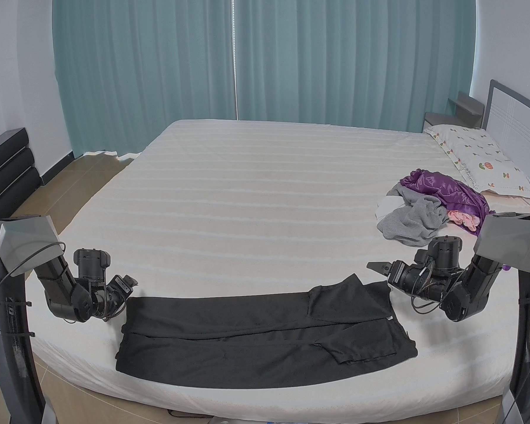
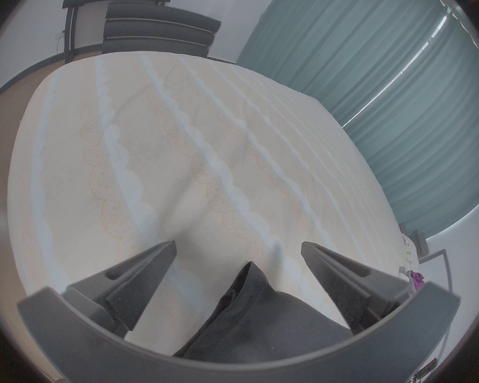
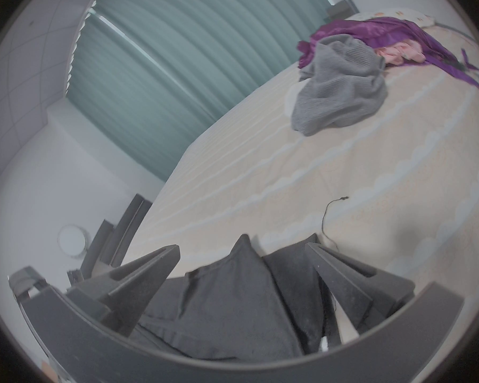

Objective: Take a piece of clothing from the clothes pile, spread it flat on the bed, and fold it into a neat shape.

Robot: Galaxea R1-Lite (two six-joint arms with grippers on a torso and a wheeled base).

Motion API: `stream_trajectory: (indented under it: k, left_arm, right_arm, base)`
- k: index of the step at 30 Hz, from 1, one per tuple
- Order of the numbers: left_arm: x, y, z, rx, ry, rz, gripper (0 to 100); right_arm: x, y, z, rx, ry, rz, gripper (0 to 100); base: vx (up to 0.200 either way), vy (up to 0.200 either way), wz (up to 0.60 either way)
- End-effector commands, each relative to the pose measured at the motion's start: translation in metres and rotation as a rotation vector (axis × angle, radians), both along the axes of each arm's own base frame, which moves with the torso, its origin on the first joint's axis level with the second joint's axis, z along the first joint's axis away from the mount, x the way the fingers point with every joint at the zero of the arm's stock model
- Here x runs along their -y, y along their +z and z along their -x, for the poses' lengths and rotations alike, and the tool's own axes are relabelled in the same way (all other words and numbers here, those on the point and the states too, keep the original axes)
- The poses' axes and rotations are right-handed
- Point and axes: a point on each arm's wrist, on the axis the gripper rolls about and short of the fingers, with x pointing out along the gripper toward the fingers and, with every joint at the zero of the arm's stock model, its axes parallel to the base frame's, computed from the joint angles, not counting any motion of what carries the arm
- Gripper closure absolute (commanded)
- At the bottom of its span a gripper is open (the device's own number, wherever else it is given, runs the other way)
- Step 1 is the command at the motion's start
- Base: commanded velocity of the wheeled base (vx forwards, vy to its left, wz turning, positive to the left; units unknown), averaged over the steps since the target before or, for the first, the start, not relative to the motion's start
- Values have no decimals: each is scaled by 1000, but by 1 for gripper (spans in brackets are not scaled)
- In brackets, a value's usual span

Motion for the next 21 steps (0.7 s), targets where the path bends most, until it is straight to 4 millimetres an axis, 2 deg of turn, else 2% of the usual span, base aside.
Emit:
stream_trajectory:
  k: [1,6,12,16,17,21]
  left_arm:
    - [-8,11,4,22,16,17,0]
    - [-8,10,5,19,15,18,0]
    - [-8,10,5,17,14,17,0]
    - [-8,9,4,17,14,17,0]
    - [-8,9,4,17,14,17,0]
    - [-8,9,4,19,15,16,0]
  right_arm:
    - [-7,-3,8,-10,53,34,0]
    - [-16,-14,12,-47,132,59,0]
    - [-17,-31,12,-90,186,136,0]
    - [-17,-33,7,-83,187,139,0]
    - [-17,-33,7,-88,187,140,100]
    - [-16,-37,10,-111,192,150,100]
  base:
    - [0,0,0]
    - [0,0,0]
    - [0,0,0]
    - [0,0,0]
    - [0,0,0]
    - [0,0,0]
